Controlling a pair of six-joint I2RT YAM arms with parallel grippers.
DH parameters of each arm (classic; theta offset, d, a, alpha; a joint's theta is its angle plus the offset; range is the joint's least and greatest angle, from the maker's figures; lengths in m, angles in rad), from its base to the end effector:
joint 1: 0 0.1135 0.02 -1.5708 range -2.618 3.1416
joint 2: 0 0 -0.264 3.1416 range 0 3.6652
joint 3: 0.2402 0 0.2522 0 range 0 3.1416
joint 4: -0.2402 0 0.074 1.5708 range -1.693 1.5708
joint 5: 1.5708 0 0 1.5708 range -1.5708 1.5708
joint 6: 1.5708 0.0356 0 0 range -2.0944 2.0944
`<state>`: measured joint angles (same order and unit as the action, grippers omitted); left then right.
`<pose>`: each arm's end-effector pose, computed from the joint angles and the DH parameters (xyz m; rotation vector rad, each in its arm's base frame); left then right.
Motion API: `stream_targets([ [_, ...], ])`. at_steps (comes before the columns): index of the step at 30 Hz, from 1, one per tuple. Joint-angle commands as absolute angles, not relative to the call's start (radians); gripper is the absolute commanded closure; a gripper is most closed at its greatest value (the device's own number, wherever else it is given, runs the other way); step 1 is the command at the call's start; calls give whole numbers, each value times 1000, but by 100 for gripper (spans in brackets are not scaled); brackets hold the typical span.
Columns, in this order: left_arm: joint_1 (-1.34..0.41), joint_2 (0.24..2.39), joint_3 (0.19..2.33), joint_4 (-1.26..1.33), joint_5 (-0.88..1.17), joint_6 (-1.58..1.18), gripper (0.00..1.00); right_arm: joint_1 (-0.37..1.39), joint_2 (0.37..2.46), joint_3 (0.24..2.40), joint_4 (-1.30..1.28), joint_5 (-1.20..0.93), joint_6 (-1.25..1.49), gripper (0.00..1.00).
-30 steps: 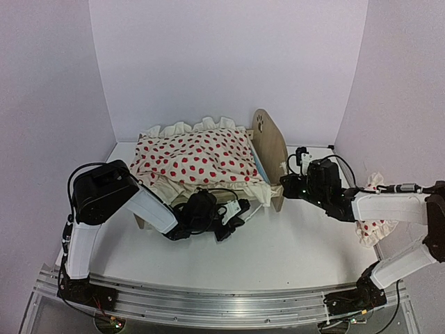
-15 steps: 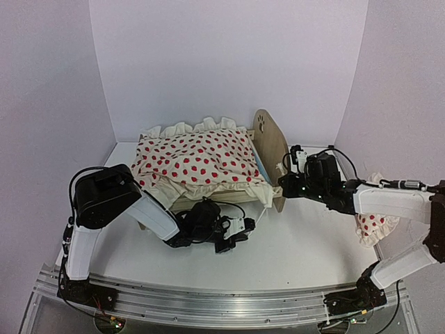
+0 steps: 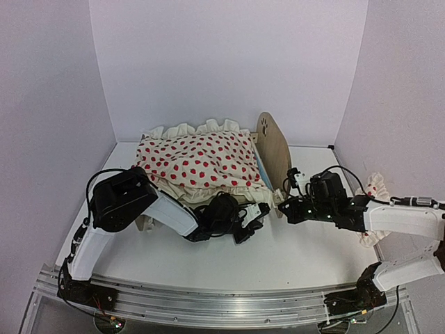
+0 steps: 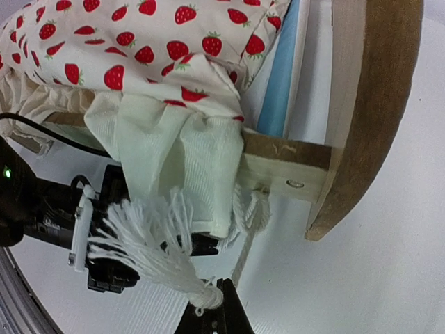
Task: Set up the pet bed
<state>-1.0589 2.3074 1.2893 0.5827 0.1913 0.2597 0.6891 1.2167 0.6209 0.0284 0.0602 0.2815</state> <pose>0.2272 -0.4181 0.0861 1.3643 1.5543 -0.6946 0.1999 0.1619 0.2144 -0.4058 2.1413 0.4995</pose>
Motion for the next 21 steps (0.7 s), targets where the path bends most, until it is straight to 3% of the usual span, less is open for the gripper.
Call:
stream_targets([
  [1, -1074, 2303, 1320, 552, 173, 256, 100, 698, 1228, 575, 2, -13, 299, 100],
  [6, -1088, 2258, 1253, 519, 239, 302, 100, 691, 1288, 506, 2, 119, 378, 100],
  [14, -1095, 2254, 1230, 507, 240, 356, 100, 643, 1385, 456, 97, 148, 535, 100],
  [21, -1096, 2242, 1241, 481, 272, 374, 100, 635, 1455, 452, 133, 171, 650, 93],
])
